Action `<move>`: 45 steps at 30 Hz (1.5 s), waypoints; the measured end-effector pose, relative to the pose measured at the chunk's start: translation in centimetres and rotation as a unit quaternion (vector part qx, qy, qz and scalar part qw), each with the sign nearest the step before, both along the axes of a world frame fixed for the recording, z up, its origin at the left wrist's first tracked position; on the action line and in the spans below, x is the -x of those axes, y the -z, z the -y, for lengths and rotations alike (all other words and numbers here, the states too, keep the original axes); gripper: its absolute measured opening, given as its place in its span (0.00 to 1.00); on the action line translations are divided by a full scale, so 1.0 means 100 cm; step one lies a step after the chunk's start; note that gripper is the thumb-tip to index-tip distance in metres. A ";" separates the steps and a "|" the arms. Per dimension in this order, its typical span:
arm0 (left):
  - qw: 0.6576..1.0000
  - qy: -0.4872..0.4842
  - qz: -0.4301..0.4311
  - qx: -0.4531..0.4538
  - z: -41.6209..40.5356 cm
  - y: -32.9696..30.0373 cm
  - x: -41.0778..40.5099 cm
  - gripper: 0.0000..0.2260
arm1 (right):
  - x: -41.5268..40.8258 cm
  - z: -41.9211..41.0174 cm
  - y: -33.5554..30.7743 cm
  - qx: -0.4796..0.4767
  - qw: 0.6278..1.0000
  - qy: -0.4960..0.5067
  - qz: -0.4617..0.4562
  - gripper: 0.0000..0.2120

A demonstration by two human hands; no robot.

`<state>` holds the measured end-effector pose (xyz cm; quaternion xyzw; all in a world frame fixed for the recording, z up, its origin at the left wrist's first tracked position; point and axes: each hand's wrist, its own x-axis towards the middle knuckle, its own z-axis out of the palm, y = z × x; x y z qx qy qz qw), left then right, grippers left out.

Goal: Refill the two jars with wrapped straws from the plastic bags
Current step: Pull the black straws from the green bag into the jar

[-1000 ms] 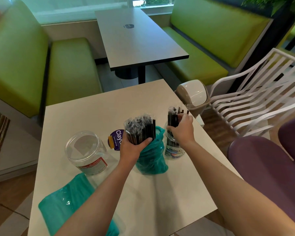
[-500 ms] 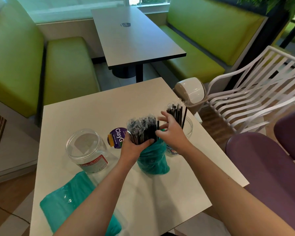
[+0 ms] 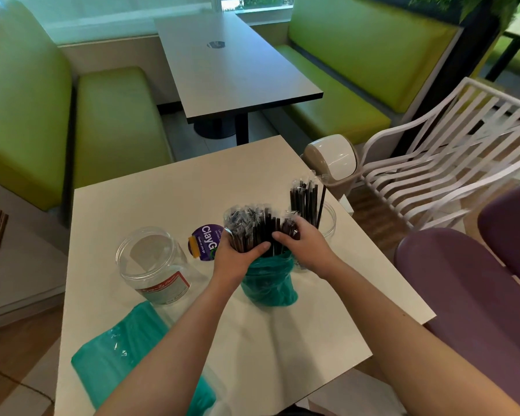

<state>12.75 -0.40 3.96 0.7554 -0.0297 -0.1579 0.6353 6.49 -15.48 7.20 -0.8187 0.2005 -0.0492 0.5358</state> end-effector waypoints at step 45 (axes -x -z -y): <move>0.997 -0.020 0.046 -0.054 0.010 0.002 0.002 0.36 | -0.003 0.031 -0.122 0.064 0.982 0.103 0.142 0.13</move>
